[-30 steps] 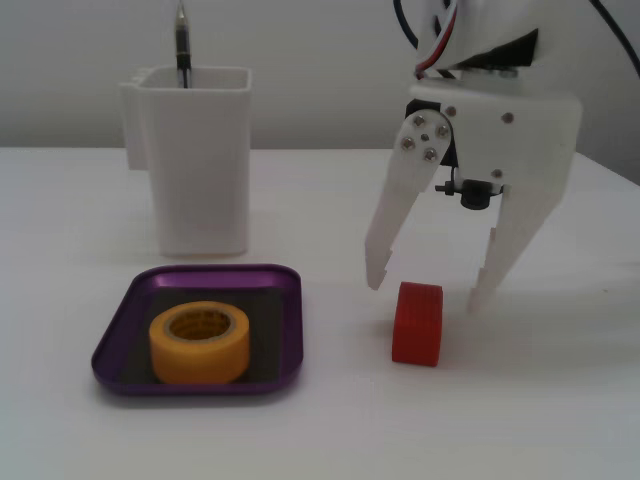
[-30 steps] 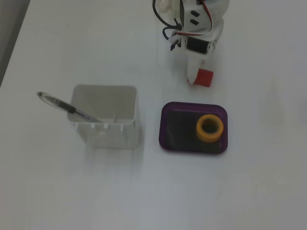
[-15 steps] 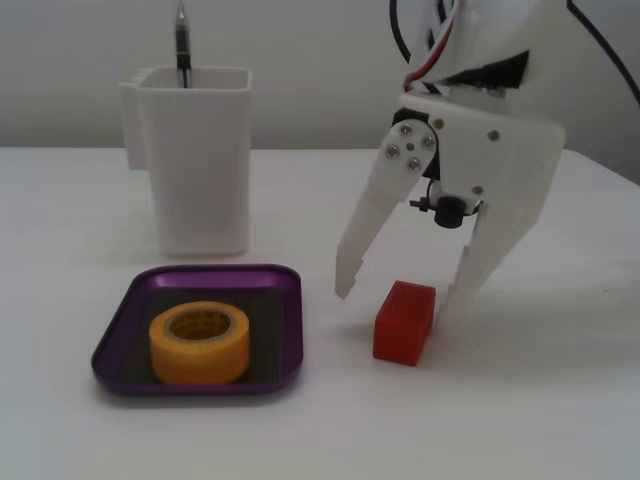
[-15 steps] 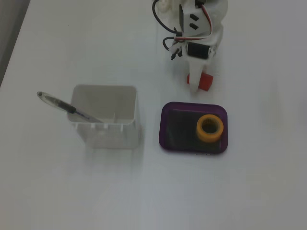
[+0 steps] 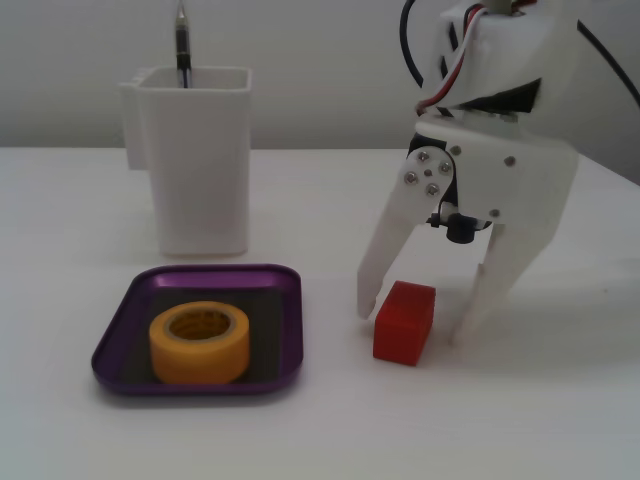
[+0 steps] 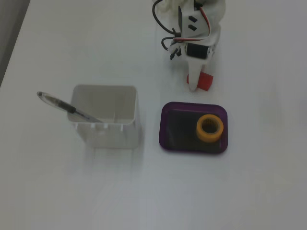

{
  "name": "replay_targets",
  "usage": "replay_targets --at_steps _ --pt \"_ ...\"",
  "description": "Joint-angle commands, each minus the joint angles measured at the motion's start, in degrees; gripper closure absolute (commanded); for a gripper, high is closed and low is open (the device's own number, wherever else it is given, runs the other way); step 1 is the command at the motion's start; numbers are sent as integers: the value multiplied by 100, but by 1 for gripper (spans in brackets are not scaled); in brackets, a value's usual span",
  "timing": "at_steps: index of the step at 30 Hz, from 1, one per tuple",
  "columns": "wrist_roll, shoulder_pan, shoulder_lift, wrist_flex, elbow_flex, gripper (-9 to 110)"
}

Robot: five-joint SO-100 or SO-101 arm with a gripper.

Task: Pick up the red cube and place it in the box.

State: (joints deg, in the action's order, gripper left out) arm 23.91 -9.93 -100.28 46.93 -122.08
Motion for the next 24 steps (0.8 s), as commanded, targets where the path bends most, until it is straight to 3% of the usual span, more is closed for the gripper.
replay_targets --at_steps 1,6,11,24 --pt "-18 -26 -18 -308 -97 89" --pt "-18 -26 -26 -343 -123 103" --pt "-167 -44 -141 -290 26 102" --pt "-2373 123 -422 -712 1846 102"
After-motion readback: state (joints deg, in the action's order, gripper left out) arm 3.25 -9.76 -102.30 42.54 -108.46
